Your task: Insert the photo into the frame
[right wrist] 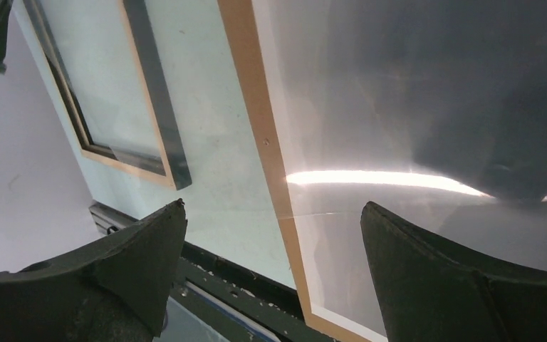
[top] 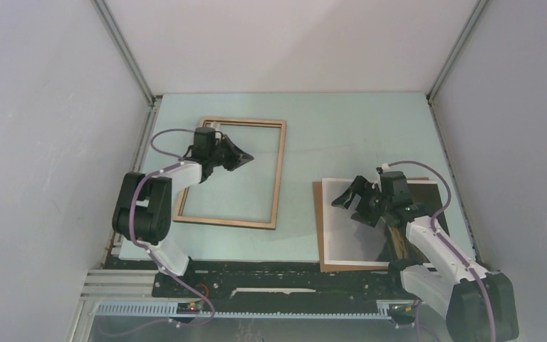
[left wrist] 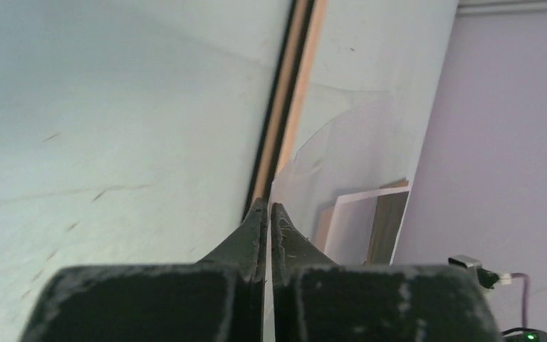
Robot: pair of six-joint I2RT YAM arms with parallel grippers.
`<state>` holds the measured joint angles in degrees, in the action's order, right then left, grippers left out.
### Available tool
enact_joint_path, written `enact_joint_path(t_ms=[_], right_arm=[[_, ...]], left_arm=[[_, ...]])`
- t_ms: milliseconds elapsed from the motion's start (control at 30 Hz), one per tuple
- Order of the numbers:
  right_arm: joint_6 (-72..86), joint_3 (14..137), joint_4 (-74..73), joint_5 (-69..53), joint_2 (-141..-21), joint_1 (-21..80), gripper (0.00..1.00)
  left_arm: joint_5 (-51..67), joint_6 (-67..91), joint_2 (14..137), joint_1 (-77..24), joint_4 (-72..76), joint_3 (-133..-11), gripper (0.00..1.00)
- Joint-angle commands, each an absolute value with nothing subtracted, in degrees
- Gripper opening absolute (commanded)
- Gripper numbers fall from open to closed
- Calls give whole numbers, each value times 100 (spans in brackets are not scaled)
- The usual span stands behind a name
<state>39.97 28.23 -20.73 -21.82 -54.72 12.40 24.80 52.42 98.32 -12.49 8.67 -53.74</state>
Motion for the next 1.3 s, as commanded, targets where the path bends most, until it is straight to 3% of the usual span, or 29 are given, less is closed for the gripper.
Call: enact_joint_path(t_ms=[0,500,1267], right_arm=[[4870,2439,-1270,-2355,-5507,1213,100],[5758,1728,444,-2898,-6029,1872,100],[7145,956,2666,-1595,-6989,3890,95]], left_arm=[[2228,5217,9075,-887,985,-4669,0],[1929,6015,8237,-228,1605,-3230,0],[2011,6420,7578,384,2039,-1940,0]])
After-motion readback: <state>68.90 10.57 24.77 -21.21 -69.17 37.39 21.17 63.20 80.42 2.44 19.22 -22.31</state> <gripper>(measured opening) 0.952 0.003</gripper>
